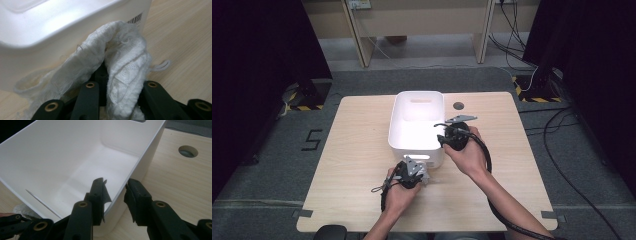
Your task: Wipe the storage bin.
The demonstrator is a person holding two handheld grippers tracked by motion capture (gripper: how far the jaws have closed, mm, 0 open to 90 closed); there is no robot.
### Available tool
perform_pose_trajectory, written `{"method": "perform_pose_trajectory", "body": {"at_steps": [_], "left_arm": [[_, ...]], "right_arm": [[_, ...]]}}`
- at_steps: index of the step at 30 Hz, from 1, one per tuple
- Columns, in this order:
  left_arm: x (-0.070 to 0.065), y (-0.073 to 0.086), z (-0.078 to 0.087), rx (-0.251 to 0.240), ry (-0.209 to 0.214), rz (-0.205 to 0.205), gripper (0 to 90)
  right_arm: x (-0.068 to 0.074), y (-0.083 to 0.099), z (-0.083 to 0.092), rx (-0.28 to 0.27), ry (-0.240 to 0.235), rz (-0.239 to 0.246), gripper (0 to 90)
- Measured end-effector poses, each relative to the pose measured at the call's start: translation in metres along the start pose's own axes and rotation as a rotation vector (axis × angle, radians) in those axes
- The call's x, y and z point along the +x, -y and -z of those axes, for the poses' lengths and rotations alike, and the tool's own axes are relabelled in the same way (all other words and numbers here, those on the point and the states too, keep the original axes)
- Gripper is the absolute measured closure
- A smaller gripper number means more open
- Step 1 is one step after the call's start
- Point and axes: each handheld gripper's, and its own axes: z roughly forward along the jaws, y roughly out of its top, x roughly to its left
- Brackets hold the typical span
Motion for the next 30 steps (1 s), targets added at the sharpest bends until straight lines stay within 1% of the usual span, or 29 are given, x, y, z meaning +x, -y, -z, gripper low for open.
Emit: {"method": "perform_pose_trajectory", "body": {"at_steps": [3,4,8,14,16,23,25,28,30], "left_arm": [[-0.001,-0.003,0.003,-0.015,0.004,0.008,74.8],[-0.001,-0.004,0.004,-0.027,0.006,0.014,74.8],[-0.003,-0.009,0.009,-0.054,0.007,0.019,74.8],[-0.005,-0.018,0.018,-0.08,0.009,0.012,74.7],[-0.005,-0.021,0.021,-0.09,0.017,0.02,74.6],[-0.006,-0.027,0.029,-0.106,0.016,0.026,74.6],[-0.005,-0.029,0.031,-0.1,0.019,0.022,74.6],[-0.004,-0.033,0.034,-0.114,0.025,0.023,74.5],[-0.004,-0.035,0.036,-0.108,0.023,0.016,74.5]], "right_arm": [[0.0,0.0,0.0,0.002,0.0,0.001,67.5],[0.0,0.0,0.0,0.001,-0.001,-0.001,67.4],[0.0,0.0,0.0,0.001,0.0,-0.004,67.4],[0.0,0.0,0.0,-0.004,0.001,-0.009,66.4],[0.001,0.001,-0.001,-0.006,0.003,-0.003,66.3],[0.003,0.0,-0.001,-0.006,-0.004,-0.006,66.2],[0.003,0.0,-0.001,-0.006,-0.005,-0.009,66.2],[0.003,0.0,-0.001,-0.005,-0.002,-0.009,66.2],[0.003,0.0,-0.001,-0.006,-0.002,-0.01,66.2]]}}
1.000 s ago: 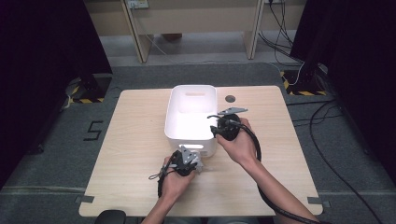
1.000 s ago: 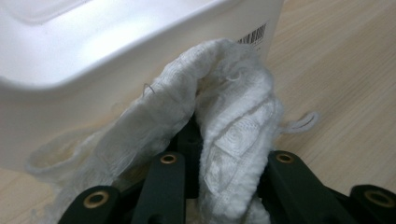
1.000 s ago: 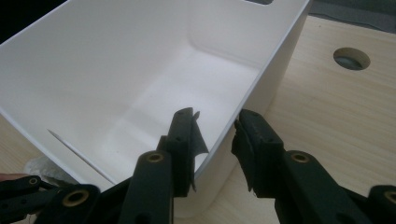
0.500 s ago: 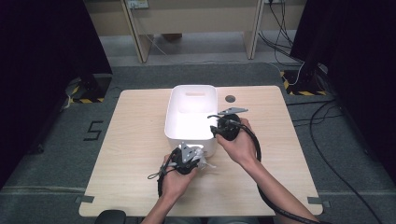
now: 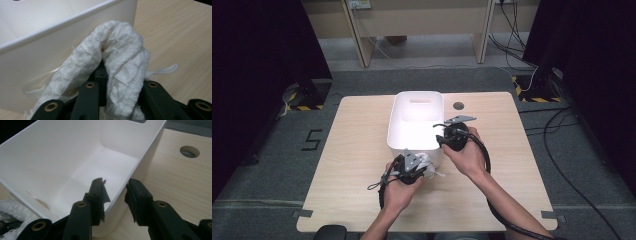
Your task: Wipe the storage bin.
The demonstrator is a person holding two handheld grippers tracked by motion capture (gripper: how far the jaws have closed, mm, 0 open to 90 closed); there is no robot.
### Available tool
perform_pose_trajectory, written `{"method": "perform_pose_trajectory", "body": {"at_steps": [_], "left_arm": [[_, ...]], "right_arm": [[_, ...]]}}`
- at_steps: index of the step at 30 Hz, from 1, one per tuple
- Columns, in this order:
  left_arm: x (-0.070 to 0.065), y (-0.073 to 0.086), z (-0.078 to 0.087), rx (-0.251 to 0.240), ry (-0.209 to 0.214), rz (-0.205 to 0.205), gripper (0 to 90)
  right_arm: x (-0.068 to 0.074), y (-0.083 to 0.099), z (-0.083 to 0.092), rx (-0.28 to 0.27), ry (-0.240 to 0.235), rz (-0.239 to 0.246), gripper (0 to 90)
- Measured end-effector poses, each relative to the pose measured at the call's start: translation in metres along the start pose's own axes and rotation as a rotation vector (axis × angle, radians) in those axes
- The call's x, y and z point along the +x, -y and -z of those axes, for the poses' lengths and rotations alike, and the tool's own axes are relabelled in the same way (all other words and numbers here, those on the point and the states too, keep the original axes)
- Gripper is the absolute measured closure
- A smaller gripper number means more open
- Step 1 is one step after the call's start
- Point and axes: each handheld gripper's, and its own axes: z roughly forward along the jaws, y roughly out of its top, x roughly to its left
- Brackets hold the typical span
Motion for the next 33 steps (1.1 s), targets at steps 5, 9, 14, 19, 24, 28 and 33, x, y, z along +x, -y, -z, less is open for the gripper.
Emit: {"method": "perform_pose_trajectory", "body": {"at_steps": [5,9,14,19,24,28,33], "left_arm": [[-0.002,-0.004,0.002,-0.001,-0.003,-0.004,74.4],[-0.003,-0.007,0.004,-0.008,-0.005,-0.01,74.4],[-0.005,-0.01,0.009,-0.014,-0.012,-0.018,74.4],[-0.004,-0.013,0.01,-0.015,-0.008,-0.016,74.4],[-0.005,-0.015,0.007,-0.002,-0.012,-0.026,74.4],[-0.005,-0.013,0.003,0.003,-0.007,-0.034,74.5],[-0.006,-0.011,-0.001,0.012,-0.006,-0.039,74.5]], "right_arm": [[0.0,0.0,0.0,0.0,0.001,0.002,66.2],[0.0,0.0,0.0,0.0,0.001,0.003,66.2],[0.0,0.0,0.0,0.001,0.002,0.004,66.2],[0.001,0.0,0.0,0.003,0.003,0.005,66.2],[0.0,0.0,0.0,0.002,0.002,0.006,66.2],[0.001,0.0,0.0,0.001,0.005,0.007,66.2],[0.001,0.0,0.0,0.002,0.006,0.007,66.2]]}}
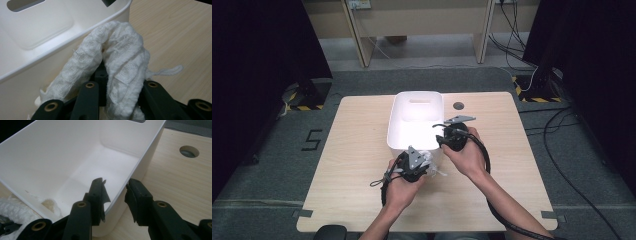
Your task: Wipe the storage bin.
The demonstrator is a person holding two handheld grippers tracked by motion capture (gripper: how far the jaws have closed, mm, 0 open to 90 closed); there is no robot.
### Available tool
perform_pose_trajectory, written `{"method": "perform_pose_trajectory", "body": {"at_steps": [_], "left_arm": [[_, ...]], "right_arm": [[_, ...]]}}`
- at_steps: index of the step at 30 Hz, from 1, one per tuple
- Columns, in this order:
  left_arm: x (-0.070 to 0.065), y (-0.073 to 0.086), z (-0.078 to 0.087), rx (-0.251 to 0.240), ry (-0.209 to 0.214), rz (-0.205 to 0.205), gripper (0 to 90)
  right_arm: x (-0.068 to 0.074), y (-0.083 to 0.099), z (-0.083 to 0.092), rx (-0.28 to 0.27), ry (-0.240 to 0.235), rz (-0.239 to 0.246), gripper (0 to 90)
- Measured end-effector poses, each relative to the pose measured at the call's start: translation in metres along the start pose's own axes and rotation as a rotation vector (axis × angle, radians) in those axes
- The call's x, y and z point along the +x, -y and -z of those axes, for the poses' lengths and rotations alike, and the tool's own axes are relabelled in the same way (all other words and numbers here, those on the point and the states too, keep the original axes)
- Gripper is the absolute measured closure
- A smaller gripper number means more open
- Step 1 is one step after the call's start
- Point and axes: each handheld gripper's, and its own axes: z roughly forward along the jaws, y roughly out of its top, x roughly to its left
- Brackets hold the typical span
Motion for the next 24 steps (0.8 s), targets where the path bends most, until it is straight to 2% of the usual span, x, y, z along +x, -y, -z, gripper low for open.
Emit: {"method": "perform_pose_trajectory", "body": {"at_steps": [3,10,19,24], "left_arm": [[0.0,0.002,-0.002,0.011,0.004,-0.004,74.5],[-0.002,0.007,-0.007,-0.006,-0.005,0.001,74.7],[-0.004,0.014,-0.011,0.002,-0.006,-0.008,74.8],[-0.005,0.025,-0.022,0.055,0.001,-0.006,74.9]], "right_arm": [[0.0,0.0,0.0,0.001,-0.001,-0.002,66.2],[0.0,0.0,0.0,-0.001,-0.001,0.0,66.2],[0.0,0.0,0.0,-0.002,0.0,0.005,66.2],[0.0,0.0,0.0,-0.004,-0.001,0.006,66.1]]}}
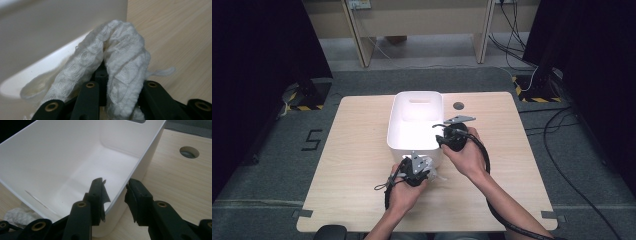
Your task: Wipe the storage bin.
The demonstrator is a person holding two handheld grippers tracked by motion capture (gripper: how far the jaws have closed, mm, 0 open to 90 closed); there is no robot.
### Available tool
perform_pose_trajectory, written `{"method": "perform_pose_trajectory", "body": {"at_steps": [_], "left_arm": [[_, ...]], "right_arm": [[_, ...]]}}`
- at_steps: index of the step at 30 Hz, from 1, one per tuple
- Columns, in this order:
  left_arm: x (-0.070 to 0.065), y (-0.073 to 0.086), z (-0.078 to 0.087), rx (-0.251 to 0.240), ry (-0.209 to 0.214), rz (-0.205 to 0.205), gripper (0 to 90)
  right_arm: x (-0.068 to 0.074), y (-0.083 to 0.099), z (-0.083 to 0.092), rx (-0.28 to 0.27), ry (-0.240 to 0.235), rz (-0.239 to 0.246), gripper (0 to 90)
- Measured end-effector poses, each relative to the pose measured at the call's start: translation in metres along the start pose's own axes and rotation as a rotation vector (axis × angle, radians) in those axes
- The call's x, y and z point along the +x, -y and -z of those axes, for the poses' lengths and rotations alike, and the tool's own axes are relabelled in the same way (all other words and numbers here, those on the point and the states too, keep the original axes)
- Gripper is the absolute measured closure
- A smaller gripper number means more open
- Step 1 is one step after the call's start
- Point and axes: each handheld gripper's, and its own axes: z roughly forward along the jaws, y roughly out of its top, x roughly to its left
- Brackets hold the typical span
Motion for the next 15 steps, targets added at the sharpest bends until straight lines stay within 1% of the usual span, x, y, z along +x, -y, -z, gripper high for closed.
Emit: {"method": "perform_pose_trajectory", "body": {"at_steps": [2,4,11,15], "left_arm": [[0.0,0.004,-0.003,-0.012,-0.006,0.009,74.9],[-0.001,0.005,-0.005,0.005,-0.008,-0.003,74.9],[-0.001,0.007,-0.009,0.009,-0.003,0.0,74.9],[-0.001,0.011,-0.014,0.021,-0.002,-0.003,75.0]], "right_arm": [[0.0,0.0,0.0,0.001,-0.001,-0.001,66.1],[0.0,0.0,0.0,0.0,-0.001,-0.001,66.1],[0.0,0.0,0.0,0.0,0.001,-0.001,66.1],[0.0,0.0,0.0,0.0,0.001,-0.001,66.1]]}}
